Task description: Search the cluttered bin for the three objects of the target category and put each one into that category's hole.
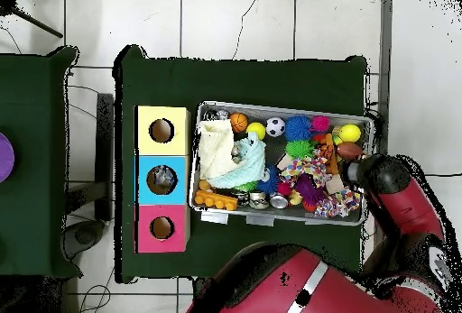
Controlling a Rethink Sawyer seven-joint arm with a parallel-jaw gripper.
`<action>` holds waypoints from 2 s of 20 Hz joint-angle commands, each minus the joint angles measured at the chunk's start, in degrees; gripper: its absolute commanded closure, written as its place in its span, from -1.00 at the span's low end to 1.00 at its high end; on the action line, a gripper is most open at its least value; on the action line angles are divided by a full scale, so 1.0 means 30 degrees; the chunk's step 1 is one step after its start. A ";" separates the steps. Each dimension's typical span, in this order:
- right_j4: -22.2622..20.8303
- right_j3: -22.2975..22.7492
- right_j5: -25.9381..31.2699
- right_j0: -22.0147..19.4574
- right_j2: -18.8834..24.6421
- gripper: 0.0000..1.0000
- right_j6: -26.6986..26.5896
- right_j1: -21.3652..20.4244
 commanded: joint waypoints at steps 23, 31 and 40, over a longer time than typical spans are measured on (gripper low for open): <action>-0.0148 0.2044 0.6563 0.2417 0.0774 1.00 0.4259 -0.4509; 0.1321 0.2570 0.5623 0.3320 0.0784 1.00 0.5297 -0.3978; 0.3136 0.2744 0.5171 0.4764 0.0455 1.00 0.6866 -0.3340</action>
